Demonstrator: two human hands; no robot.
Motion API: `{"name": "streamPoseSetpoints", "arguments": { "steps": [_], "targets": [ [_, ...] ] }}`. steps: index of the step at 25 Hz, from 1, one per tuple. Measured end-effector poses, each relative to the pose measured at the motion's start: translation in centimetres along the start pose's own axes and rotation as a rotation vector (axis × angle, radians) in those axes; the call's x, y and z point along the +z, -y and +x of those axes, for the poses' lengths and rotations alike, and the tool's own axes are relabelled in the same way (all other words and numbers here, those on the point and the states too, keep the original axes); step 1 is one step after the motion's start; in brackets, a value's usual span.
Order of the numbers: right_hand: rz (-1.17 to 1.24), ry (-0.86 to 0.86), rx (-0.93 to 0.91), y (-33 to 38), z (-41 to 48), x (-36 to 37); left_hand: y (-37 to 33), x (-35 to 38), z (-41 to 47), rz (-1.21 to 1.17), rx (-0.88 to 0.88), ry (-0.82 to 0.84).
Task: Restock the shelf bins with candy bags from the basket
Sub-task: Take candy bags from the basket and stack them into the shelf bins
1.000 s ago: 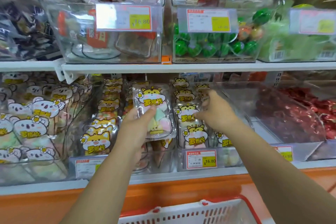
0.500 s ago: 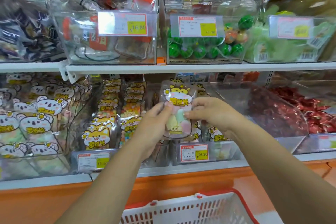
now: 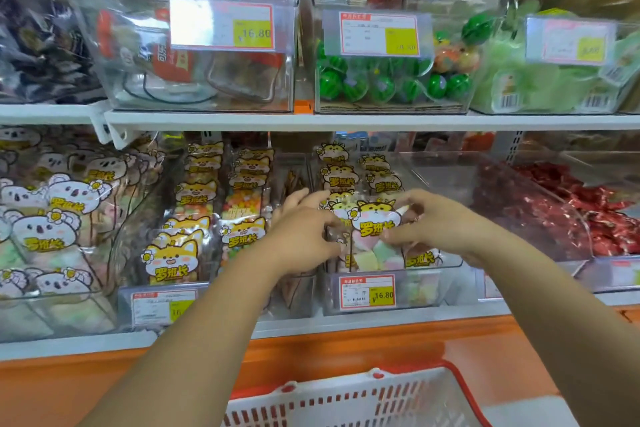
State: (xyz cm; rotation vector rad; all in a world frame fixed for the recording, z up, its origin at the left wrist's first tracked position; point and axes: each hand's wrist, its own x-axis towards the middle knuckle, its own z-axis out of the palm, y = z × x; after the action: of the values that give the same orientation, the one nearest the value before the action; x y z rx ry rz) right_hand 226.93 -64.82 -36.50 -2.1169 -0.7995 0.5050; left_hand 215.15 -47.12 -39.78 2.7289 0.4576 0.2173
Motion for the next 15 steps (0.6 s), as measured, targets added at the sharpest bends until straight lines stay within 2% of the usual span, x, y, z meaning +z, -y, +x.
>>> {"name": "streamPoseSetpoints", "arguments": {
  "steps": [3, 5, 10, 13, 15],
  "targets": [
    [-0.017, -0.074, -0.004, -0.1, 0.3, -0.8, 0.6, -0.5, 0.5, -0.127, -0.002, 0.009],
    [-0.085, -0.053, 0.003, 0.2, 0.1, -1.1, 0.7, -0.5, 0.7, -0.148, 0.008, -0.029],
    [-0.169, 0.011, -0.005, 1.1, -0.7, 0.1, 0.6, -0.4, 1.2, -0.203, -0.048, -0.298],
    [-0.512, -0.069, -0.072, 1.0, -0.2, 3.2, 0.7, -0.5, 1.2, -0.249, -0.05, -0.288],
    [-0.591, -0.143, -0.103, 0.9, 0.0, 4.0, 0.6, -0.4, 1.0, -0.262, -0.039, -0.26]
  ]
}}
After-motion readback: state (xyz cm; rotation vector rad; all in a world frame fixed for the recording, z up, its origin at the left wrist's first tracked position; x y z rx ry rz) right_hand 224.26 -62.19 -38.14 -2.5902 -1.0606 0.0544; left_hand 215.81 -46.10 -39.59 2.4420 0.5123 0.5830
